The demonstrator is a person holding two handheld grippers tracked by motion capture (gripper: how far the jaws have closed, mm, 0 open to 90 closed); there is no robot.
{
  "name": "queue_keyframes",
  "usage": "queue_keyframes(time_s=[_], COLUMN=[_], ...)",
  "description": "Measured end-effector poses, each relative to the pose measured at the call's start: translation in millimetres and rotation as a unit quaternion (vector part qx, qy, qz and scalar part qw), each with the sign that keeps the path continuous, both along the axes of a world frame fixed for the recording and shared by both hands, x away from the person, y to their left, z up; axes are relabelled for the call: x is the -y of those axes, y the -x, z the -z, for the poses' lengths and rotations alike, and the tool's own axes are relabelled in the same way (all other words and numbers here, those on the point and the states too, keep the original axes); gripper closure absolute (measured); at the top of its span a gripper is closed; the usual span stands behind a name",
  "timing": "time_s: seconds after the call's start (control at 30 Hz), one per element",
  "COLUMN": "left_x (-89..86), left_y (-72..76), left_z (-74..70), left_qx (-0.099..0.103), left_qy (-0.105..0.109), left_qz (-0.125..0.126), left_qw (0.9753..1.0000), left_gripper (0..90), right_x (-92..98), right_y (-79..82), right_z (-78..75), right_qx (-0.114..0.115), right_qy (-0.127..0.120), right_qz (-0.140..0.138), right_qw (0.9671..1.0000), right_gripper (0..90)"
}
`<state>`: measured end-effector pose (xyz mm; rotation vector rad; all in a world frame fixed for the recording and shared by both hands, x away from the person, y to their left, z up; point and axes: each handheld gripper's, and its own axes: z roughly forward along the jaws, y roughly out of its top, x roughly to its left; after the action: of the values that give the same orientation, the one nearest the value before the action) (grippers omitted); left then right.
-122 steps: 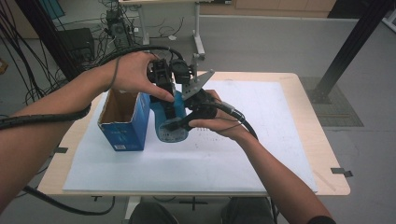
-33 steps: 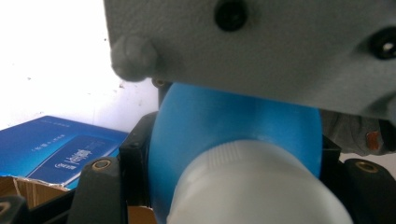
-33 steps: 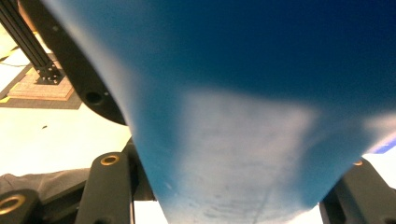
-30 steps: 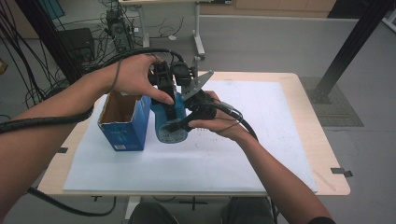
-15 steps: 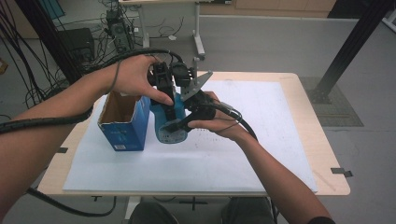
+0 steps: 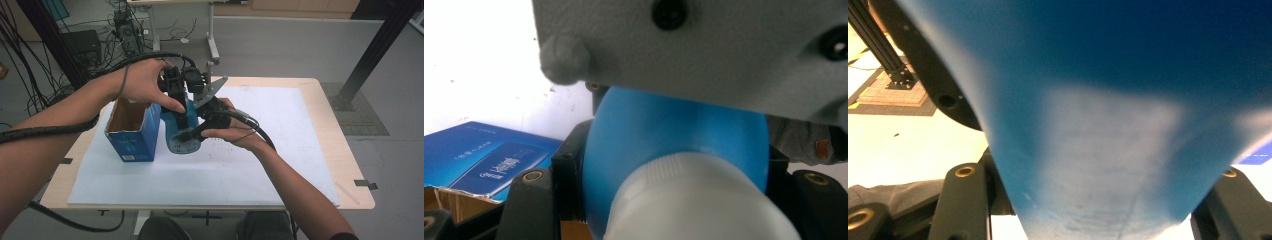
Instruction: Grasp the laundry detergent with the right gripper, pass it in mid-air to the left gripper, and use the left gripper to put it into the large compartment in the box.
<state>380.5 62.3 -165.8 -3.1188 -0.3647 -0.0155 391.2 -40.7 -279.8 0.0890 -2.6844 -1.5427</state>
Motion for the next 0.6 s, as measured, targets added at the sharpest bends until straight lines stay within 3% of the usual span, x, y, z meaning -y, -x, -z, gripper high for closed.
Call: queue_keyframes(time_s=[0.6], left_x=[0.9], left_y=[-0.6], left_z=[-0.1], left_qx=[-0.001], left_qy=[-0.002], left_qz=[-0.002], left_qw=[1.0], left_gripper=[37.0], right_x=[1.2], right_y=[0.5], right_z=[0.2], right_qx=[-0.005], right_qy=[-0.001], right_qz=[0.003], right_qw=[1.0], right_gripper=[41.7])
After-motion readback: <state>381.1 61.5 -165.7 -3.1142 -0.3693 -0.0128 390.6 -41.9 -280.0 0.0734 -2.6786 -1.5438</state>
